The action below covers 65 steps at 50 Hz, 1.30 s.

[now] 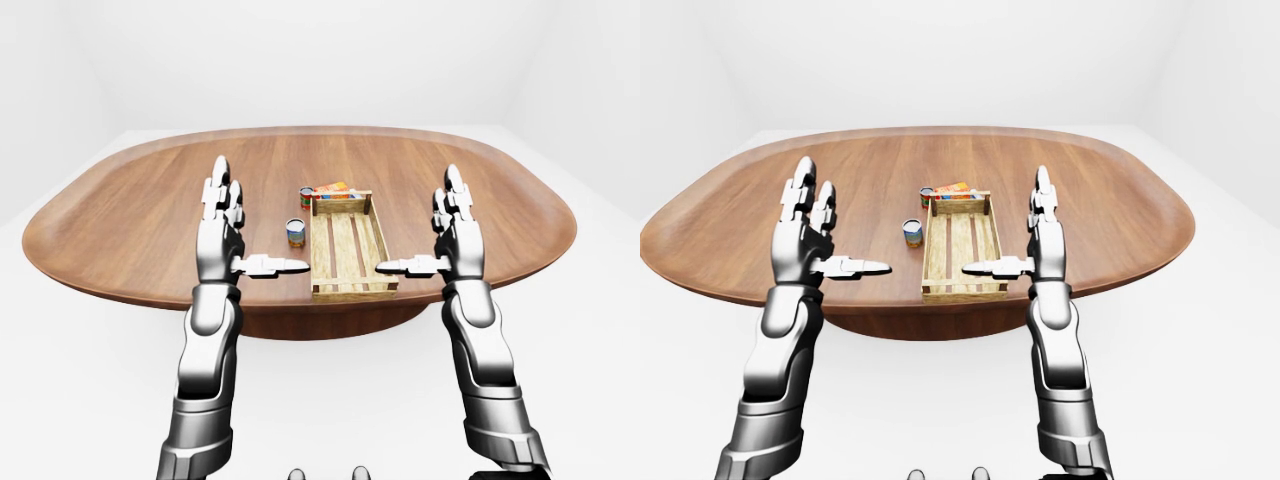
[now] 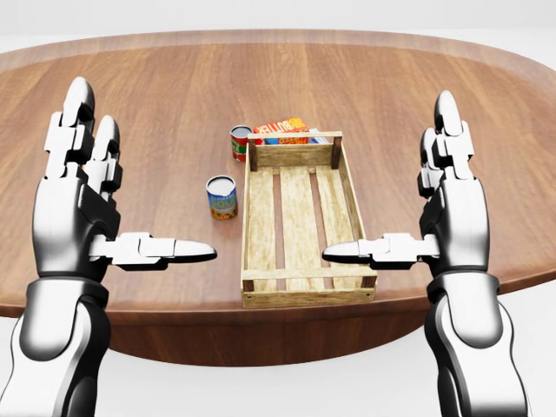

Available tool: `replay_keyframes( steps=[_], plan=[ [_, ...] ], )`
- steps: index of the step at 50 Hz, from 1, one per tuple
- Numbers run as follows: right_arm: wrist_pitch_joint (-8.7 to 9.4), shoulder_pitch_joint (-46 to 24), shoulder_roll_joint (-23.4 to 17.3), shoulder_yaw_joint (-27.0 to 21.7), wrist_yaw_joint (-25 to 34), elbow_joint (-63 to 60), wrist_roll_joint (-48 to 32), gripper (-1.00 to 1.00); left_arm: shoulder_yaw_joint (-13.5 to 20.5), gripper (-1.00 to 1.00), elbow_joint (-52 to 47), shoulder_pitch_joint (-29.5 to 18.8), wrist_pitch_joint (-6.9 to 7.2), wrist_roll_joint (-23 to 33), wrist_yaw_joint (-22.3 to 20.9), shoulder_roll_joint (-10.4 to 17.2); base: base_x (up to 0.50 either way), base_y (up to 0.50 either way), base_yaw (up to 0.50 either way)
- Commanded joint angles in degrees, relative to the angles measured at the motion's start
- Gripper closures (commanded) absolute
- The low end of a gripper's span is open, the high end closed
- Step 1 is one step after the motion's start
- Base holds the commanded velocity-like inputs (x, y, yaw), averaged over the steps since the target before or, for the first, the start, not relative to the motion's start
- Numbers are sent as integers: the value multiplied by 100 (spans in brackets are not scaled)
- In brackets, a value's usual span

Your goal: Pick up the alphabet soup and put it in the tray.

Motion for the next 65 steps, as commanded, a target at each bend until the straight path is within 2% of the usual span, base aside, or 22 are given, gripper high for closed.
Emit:
replay_keyframes(
  steps=[1,32,36,65],
  plan=[
    [0,-9,0,-3,6,59,4,-100,3,-100,103,-35,0,-9,-16,10,0,0,0],
    [0,6,-9,19,127,82,13,-100,-3,-100,51,23,0,-34,-119,1,0,0,0],
    [0,46,-10,42,271,-7,38,-100,-3,-100,61,37,0,-46,-126,2,45,-4,0],
    [0,84,1,33,315,-48,-11,-100,-14,-100,-73,88,0,-48,-147,-1,50,-5,0]
  ],
)
